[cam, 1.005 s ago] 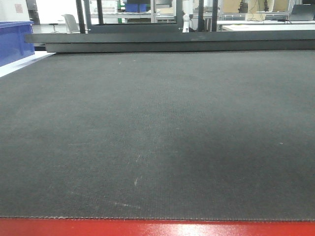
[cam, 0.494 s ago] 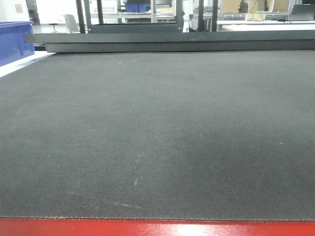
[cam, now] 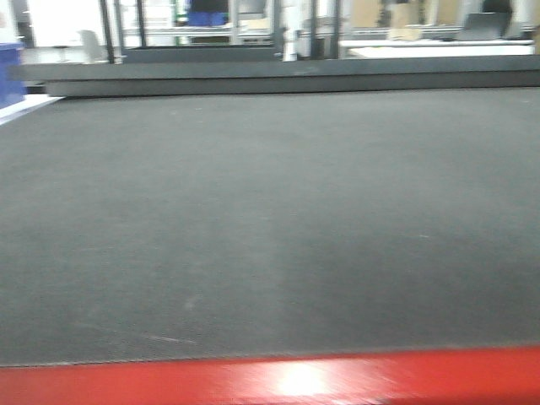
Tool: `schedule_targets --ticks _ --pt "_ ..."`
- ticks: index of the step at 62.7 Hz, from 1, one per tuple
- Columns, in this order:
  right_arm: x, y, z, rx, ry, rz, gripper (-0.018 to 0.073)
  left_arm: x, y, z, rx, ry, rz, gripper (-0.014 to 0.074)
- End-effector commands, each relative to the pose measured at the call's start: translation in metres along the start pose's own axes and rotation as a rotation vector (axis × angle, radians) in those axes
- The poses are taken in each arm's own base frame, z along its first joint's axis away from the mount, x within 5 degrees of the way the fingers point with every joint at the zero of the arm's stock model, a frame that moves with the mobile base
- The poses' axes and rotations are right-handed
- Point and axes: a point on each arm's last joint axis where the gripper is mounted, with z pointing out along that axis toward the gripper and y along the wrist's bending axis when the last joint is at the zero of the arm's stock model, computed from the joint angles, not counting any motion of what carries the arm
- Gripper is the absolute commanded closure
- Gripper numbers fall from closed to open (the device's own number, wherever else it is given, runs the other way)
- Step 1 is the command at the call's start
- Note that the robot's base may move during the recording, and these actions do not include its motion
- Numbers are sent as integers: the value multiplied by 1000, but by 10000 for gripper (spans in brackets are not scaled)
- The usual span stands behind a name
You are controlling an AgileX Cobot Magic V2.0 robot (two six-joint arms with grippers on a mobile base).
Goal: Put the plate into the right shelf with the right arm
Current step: 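Drive the base away from the table holding the plate in the right gripper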
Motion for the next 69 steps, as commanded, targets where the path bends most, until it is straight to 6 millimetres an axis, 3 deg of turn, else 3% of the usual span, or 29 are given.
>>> schedule_targets --ticks 1,69 --pt "-17 1 -1 -15 -115 -24 522 -5 1 -1 -13 -86 -10 643" --pt "-17 1 -1 -15 -115 -24 521 -5 1 -1 -13 -86 -10 643"
